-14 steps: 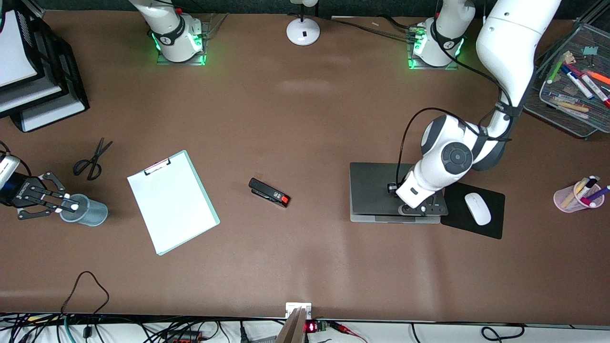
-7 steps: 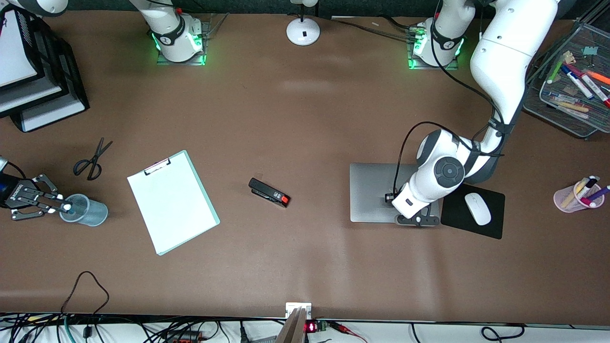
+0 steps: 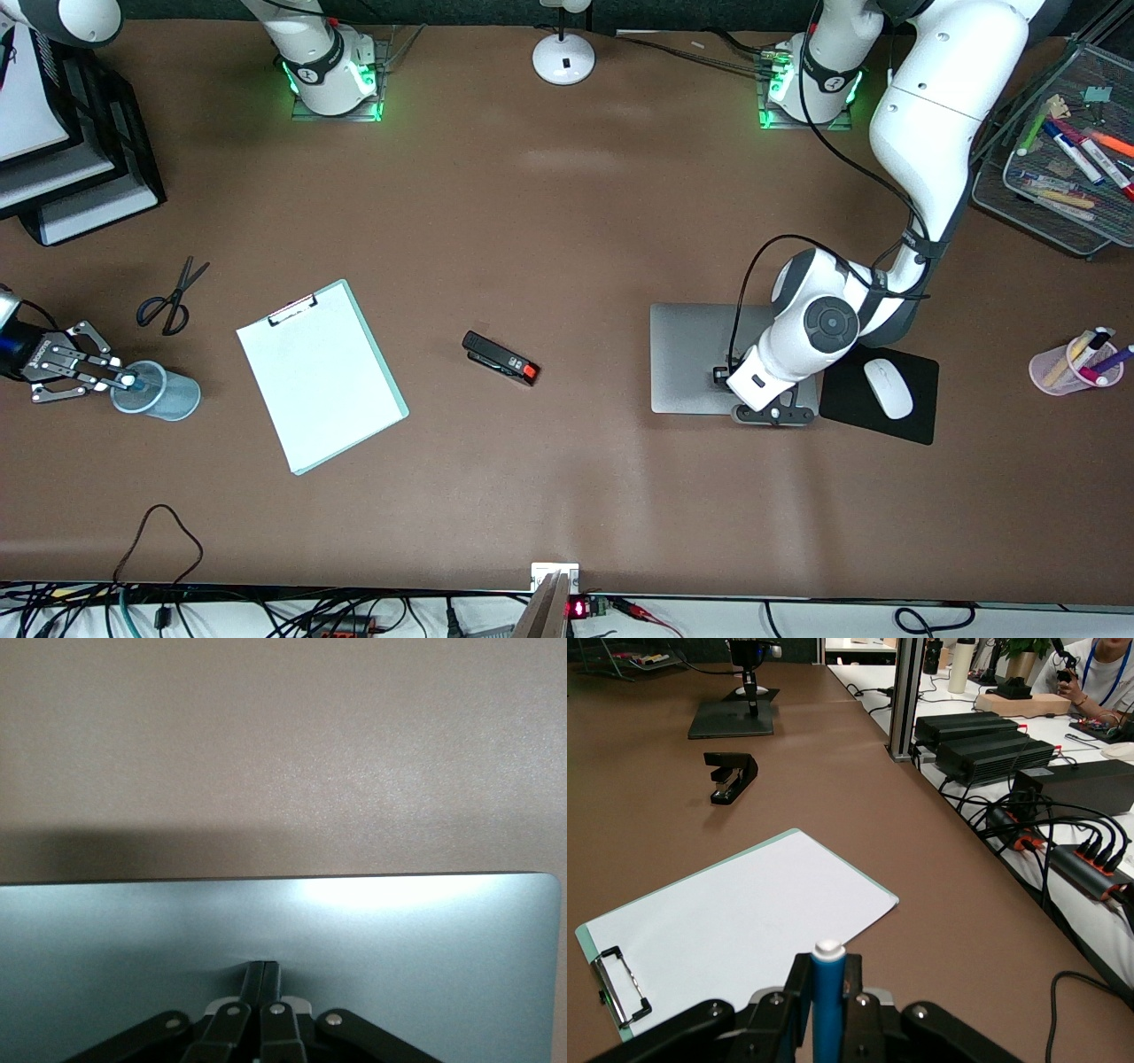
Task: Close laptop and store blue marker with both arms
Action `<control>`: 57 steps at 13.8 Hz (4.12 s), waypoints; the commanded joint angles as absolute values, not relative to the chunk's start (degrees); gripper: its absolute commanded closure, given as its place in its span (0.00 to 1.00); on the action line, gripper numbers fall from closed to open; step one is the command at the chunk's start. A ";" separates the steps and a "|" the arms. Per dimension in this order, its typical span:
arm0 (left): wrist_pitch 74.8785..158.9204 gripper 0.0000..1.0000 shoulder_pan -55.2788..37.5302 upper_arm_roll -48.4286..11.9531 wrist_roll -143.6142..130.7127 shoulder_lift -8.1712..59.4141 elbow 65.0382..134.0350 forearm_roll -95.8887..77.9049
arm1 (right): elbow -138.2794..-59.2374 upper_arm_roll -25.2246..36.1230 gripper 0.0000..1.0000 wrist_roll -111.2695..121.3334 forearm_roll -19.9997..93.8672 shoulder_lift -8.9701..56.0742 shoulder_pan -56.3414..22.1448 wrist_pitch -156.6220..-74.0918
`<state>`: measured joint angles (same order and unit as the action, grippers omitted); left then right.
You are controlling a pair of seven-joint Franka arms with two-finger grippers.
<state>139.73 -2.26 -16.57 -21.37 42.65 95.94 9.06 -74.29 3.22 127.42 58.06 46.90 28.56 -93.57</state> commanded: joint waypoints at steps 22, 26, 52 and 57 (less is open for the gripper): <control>96.07 0.00 -1.49 -19.42 -19.27 23.21 85.34 9.67 | -72.16 2.81 0.00 37.57 17.60 26.38 9.59 -87.64; 93.52 0.00 0.08 -19.25 -13.18 18.82 85.43 9.58 | -72.25 2.81 0.00 27.71 12.93 24.00 6.42 -83.77; 89.91 0.00 -0.61 -1.67 3.17 -1.32 95.98 -0.70 | -103.18 2.20 0.00 2.72 -0.26 -9.84 -3.78 -92.72; 89.12 0.00 -0.18 -1.41 2.11 -0.79 94.84 -0.79 | -103.01 2.28 0.00 3.25 0.18 -9.32 -3.60 -94.47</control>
<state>90.59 -0.09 -2.04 2.62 -1.88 97.31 -0.42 -103.29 2.18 4.05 0.08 -9.47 -3.26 -93.35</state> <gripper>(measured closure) 0.000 0.000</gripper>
